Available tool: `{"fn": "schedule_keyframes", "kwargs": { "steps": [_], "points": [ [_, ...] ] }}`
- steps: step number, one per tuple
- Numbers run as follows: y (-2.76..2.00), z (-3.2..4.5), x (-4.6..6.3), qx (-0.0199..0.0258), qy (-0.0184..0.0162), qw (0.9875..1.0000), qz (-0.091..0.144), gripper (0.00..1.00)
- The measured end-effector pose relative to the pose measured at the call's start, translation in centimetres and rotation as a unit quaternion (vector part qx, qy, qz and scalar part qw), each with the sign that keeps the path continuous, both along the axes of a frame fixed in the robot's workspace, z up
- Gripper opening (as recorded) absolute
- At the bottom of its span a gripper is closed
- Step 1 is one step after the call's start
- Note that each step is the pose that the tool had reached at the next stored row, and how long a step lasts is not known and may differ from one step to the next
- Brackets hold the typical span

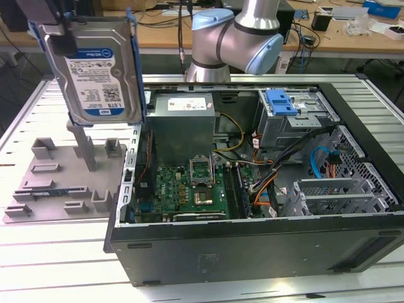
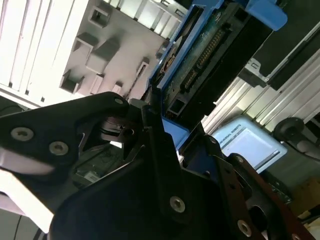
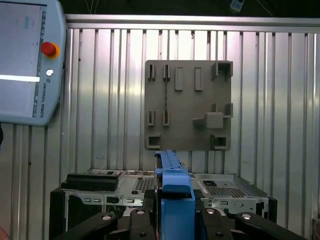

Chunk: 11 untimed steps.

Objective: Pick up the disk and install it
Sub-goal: 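Pick up the disk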

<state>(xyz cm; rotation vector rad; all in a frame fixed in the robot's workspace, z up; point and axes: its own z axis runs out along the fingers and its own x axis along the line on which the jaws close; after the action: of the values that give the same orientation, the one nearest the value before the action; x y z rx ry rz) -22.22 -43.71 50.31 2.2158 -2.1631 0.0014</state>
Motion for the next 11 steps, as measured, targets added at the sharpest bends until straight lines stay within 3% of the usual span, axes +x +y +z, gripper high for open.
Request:
{"fn": "schedule_keyframes", "kwargs": {
  "steps": [4,11],
  "points": [
    [-0.99,0.00,1.8,0.0005,0.0000,1.0000,0.000,0.37],
    [-3.02,0.00,6.1,0.0025,0.0000,1.0000,0.000,0.37]
  ]
}}
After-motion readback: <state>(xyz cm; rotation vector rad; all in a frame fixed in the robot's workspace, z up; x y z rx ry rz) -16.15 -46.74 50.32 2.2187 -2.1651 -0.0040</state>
